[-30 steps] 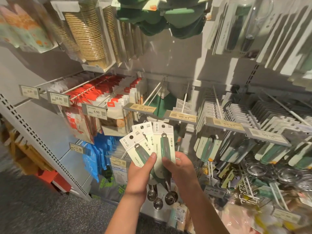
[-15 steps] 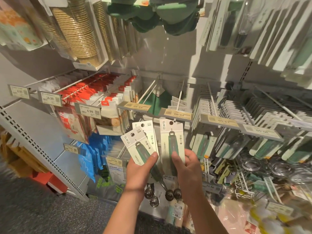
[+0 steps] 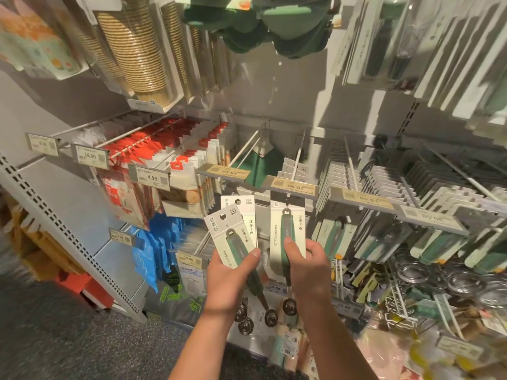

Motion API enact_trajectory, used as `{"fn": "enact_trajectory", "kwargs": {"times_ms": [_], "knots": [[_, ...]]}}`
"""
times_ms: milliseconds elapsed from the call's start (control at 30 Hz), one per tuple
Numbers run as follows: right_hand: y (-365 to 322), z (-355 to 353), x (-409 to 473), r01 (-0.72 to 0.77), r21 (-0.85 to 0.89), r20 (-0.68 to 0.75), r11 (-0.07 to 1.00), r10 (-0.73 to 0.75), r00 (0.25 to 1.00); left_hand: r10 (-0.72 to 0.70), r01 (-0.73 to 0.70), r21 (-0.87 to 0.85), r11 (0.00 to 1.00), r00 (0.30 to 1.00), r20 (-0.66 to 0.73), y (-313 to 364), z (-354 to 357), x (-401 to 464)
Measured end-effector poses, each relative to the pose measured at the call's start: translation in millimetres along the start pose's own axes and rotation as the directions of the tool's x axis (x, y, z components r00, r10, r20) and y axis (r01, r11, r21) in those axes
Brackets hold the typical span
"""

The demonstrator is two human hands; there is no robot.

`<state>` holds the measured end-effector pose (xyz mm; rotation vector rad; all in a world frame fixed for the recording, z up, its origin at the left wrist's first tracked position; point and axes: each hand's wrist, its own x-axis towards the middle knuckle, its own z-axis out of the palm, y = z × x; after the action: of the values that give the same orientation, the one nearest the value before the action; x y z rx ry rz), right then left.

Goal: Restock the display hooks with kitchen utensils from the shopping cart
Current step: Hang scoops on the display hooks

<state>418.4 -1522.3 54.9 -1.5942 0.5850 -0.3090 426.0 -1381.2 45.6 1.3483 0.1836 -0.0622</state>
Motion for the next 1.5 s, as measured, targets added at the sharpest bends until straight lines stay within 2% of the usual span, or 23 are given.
{"fn": "enact_trajectory", "kwargs": {"times_ms": [133,233,333,433,600,700,767,900,1200,1367,1500], "knots": [[2,7,28,-0.093,0.071,0.01,0.993,0.093,0.996,0.041,-0.04,0.024,0.999,0.999,-0.015,2,-4,-2],[3,12,45,-0.199,0.021,0.022,0.98,0.199,0.98,0.058,-0.057,0.026,0.998,0.998,-0.017,3,-7,-3],[5,11,49,-0.235,-0.026,0.055,0.972,0.236,0.97,0.05,-0.049,0.012,0.999,0.999,-0.019,3,-9,-4],[17,11,43,-0.286,0.06,0.106,0.956,0.279,0.954,0.029,-0.03,-0.023,0.999,0.999,-0.017,3,-10,-4],[13,10,10,-0.121,0.029,0.236,0.992,0.111,0.965,0.003,-0.003,-0.067,0.998,1.0,0.007,0,-8,-5],[2,11,-4,0.016,0.002,0.389,1.0,-0.016,0.921,-0.027,0.028,-0.069,0.997,0.999,0.026,-1,-7,-3],[1,12,-7,0.078,-0.041,0.441,0.996,-0.052,0.896,-0.049,0.051,-0.059,0.997,0.998,0.037,-1,-5,-2],[5,11,-11,0.144,-0.159,0.433,0.977,-0.062,0.899,-0.084,0.086,-0.047,0.995,0.995,0.047,1,-1,-1],[14,13,-14,0.047,-0.131,0.374,0.99,0.005,0.928,-0.291,0.316,-0.162,0.935,0.943,0.161,9,-3,-1],[20,16,-13,-0.033,-0.069,0.336,0.997,0.054,0.94,-0.233,0.246,-0.135,0.96,0.967,0.107,7,-5,-1],[22,14,-16,-0.136,0.077,0.338,0.988,0.102,0.935,-0.192,0.201,-0.125,0.972,0.978,0.079,6,-5,-3]]}}
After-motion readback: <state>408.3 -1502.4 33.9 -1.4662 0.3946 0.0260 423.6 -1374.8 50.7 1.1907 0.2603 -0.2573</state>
